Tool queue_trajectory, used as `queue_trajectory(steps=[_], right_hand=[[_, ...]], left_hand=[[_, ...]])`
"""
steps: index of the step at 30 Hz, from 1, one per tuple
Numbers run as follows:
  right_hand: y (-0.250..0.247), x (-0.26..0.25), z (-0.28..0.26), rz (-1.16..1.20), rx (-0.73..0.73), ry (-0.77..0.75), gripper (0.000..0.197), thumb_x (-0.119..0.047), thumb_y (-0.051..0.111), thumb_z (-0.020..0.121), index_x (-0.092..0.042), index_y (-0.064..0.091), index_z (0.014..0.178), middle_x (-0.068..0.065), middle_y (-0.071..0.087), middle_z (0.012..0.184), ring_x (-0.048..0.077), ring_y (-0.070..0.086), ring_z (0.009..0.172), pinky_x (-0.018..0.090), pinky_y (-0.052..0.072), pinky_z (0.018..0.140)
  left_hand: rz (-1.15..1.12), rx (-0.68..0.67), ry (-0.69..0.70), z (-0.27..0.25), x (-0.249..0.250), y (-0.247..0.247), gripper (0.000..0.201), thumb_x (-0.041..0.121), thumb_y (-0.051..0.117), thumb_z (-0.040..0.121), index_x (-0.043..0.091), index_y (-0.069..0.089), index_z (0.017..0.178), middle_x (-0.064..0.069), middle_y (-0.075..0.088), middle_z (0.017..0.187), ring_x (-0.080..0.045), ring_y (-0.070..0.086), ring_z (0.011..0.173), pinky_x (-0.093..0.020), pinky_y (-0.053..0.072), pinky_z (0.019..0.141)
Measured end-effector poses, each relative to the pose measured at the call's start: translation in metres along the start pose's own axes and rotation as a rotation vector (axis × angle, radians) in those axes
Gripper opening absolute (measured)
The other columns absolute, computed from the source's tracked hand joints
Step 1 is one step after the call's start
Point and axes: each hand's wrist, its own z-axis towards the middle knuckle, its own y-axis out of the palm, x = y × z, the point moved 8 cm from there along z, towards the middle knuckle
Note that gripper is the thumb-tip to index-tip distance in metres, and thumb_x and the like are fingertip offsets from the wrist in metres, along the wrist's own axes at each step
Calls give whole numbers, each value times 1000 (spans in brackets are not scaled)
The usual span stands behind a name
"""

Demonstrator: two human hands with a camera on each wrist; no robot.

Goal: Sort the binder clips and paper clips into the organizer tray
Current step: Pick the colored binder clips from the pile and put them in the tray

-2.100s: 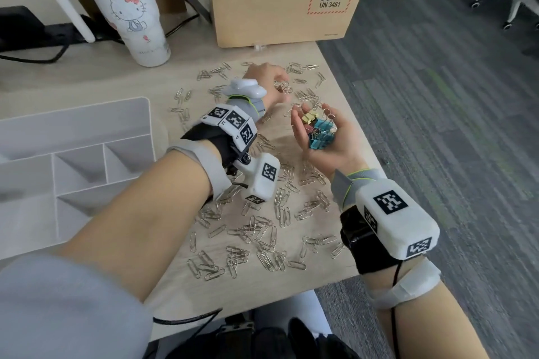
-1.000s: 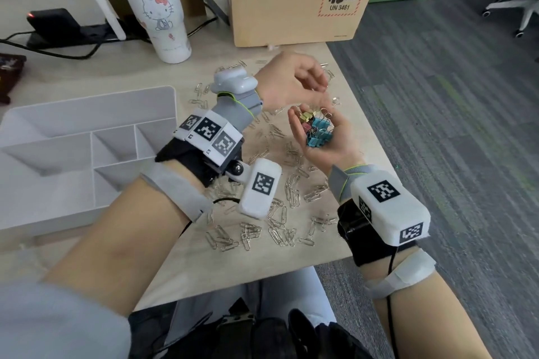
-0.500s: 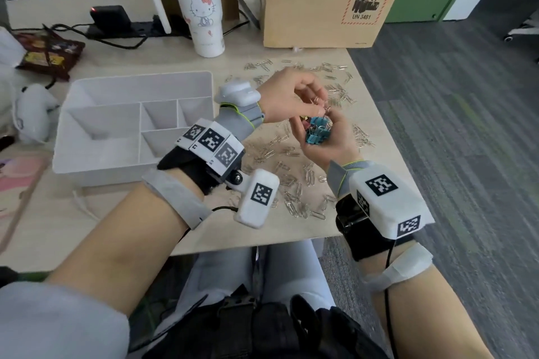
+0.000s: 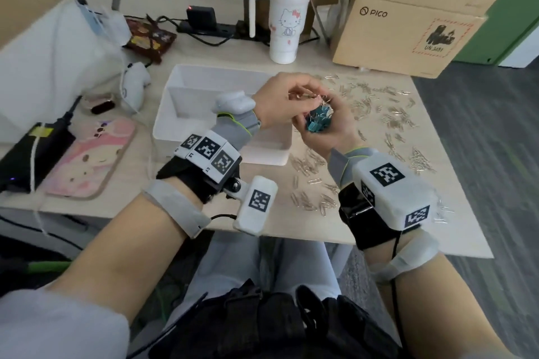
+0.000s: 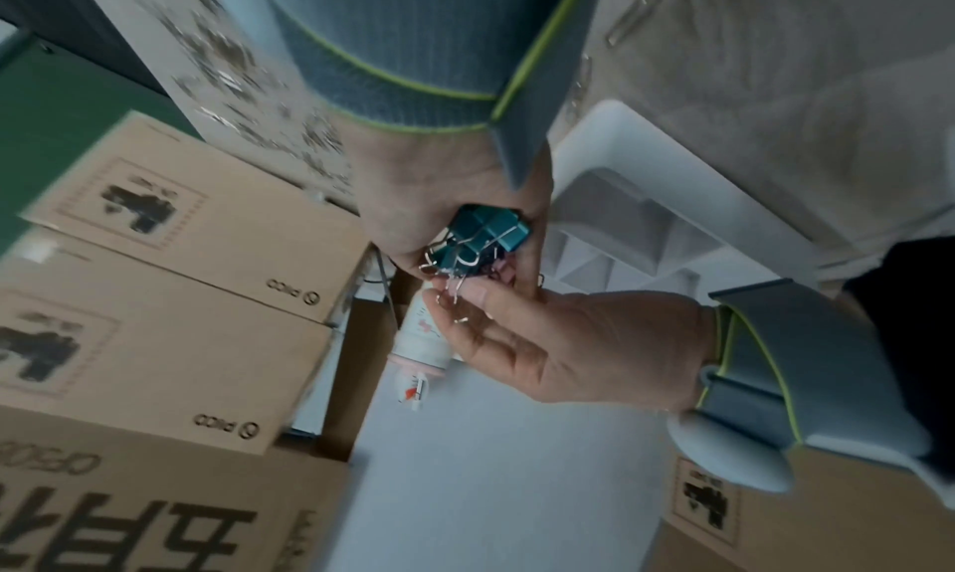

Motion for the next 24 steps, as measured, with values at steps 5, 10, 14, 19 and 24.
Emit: queue_trajectory(steps=[5, 10, 14, 19, 24], right_hand=[[41, 65, 22, -56, -9, 125, 37, -25, 48, 92, 6, 64, 82, 24, 68, 77, 30, 61, 83, 32, 57, 47], [61, 110, 39, -100, -51, 217, 32, -19, 48, 92, 8, 64, 85, 25, 68, 80, 31, 62, 87, 36, 58, 58], [71, 143, 49, -104, -66, 277, 31, -19, 41, 95, 7, 58, 93, 25, 61, 94, 30, 58, 103, 36, 51, 84], [73, 154, 54, -175, -53, 299, 37, -21, 33, 98, 10, 53, 100, 26, 58, 98, 33, 57, 104, 43, 45, 90], [64, 154, 62, -307, 14, 339, 47, -30, 31, 99, 7, 39, 127, 25, 48, 129, 38, 43, 128, 50, 30, 110]], left_hand=[[-25, 162, -27, -34, -27, -67, 17, 8, 59, 85, 8, 66, 101, -13, 68, 99, 1, 60, 73, -12, 51, 69], [-9, 288, -81, -64, -51, -111, 17, 10, 59, 83, 12, 68, 97, -4, 66, 90, -4, 60, 81, -16, 50, 78], [-37, 369, -142, -87, -74, -140, 17, 4, 57, 86, 9, 66, 100, -6, 65, 89, -9, 61, 81, -21, 52, 80], [-38, 428, -292, -96, -95, -147, 21, 2, 51, 89, 2, 63, 107, 2, 62, 82, 6, 58, 66, -5, 46, 61], [-74, 435, -476, -102, -115, -146, 37, -8, 36, 87, 2, 56, 115, -15, 60, 114, -14, 53, 97, -13, 44, 73]])
